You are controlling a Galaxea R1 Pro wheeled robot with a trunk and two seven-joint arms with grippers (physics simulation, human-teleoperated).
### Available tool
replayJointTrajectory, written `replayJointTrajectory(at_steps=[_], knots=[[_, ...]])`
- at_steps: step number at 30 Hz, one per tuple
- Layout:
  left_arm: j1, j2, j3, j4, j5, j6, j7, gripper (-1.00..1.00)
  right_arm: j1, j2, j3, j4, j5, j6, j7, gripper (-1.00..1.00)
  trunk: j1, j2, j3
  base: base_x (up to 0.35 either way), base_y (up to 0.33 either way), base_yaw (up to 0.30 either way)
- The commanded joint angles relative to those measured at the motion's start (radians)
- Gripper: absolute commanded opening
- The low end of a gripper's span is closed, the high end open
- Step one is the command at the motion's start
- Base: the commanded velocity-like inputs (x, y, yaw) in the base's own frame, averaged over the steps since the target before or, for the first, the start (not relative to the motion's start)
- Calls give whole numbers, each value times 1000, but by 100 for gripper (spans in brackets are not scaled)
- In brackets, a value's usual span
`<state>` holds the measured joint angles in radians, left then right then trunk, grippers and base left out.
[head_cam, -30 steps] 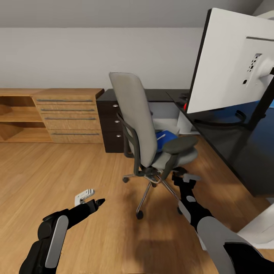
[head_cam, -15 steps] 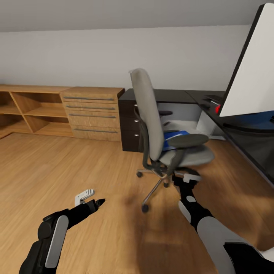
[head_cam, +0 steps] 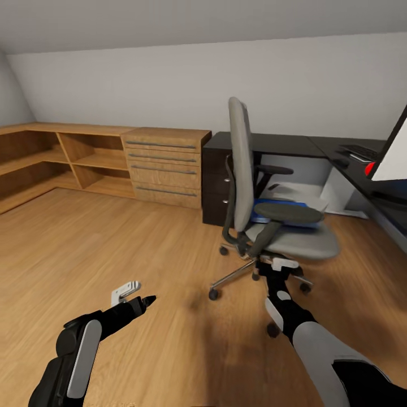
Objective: In the bedroom, organize the workspace by keeping the computer under the desk, ensuring the monitor is on the desk, placing the keyboard on the desk next to the monitor, placing the mouse on the desk next to the keyboard, moving the folder from the swivel chair onto the desk next to the mouse, stacking the notebook on top of the folder with the pen on top of the notebook, and positioning the swivel chair next to the desk.
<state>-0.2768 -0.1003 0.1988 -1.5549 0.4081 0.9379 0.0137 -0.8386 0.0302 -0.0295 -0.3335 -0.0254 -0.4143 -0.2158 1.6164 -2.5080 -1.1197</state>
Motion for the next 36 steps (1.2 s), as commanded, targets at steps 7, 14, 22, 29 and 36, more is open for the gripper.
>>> replayJointTrajectory(at_steps=[7,14,22,29,36], knots=[[-1,-1,2,-1,6,6,0,100,-1,-1,-3,1,-2,-4,1,100,0,0,-1,0,0,264],[-1,-1,2,-1,6,6,0,100,-1,-1,-4,1,-3,-4,1,100,0,0,-1,0,0,120],[-1,-2,2,-1,6,7,0,100,-1,-1,-4,1,-2,-4,1,100,0,0,-1,-128,94,3],[-1,-2,2,-1,6,7,0,100,-1,-1,-4,1,-2,-4,1,100,0,0,-1,-271,56,0],[-1,-3,2,-1,6,7,0,100,-1,-1,-4,1,-2,-4,1,100,0,0,2,-60,2,-50]])
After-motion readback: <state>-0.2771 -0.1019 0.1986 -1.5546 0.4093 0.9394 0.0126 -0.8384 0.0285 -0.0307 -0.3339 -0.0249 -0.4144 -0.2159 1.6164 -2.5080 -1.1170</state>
